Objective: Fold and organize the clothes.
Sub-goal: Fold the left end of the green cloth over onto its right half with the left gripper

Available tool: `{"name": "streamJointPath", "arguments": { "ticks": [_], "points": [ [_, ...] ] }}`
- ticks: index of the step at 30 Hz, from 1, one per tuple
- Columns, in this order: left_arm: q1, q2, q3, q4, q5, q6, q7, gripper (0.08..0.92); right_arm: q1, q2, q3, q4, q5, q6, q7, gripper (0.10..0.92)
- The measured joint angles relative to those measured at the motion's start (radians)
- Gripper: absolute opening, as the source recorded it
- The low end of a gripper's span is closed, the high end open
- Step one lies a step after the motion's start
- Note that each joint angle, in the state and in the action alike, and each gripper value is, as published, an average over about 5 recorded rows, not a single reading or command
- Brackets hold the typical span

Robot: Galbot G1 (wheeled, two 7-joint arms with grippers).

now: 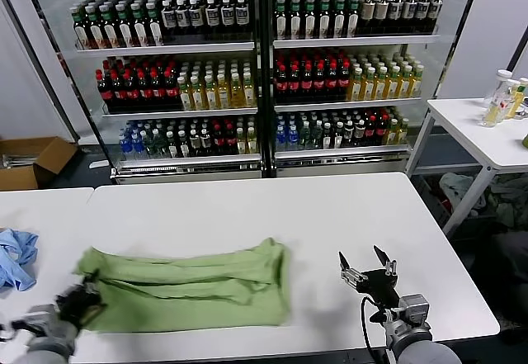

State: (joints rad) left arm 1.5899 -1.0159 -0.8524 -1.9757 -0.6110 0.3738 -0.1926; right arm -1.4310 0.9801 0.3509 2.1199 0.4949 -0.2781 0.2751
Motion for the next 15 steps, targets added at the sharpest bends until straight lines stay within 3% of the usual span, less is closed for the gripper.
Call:
{"name": "streamJointPath", "arguments": {
  "ticks": [7, 15],
  "points": [
    [0.001, 0.041, -0.102, -0.056, -0.155, 0.03, 0.021, 0.099, 0.015, 0.0, -0.017, -0.004, -0.007, 0.002, -0.001, 0.823],
    [-0.017, -0.007, -0.064, -0.183, -0.422, 0.061, 0.033, 0.099, 0.03, 0.004, -0.028, -0.011, -0.009, 0.006, -0.003, 0.823]
  ]
}}
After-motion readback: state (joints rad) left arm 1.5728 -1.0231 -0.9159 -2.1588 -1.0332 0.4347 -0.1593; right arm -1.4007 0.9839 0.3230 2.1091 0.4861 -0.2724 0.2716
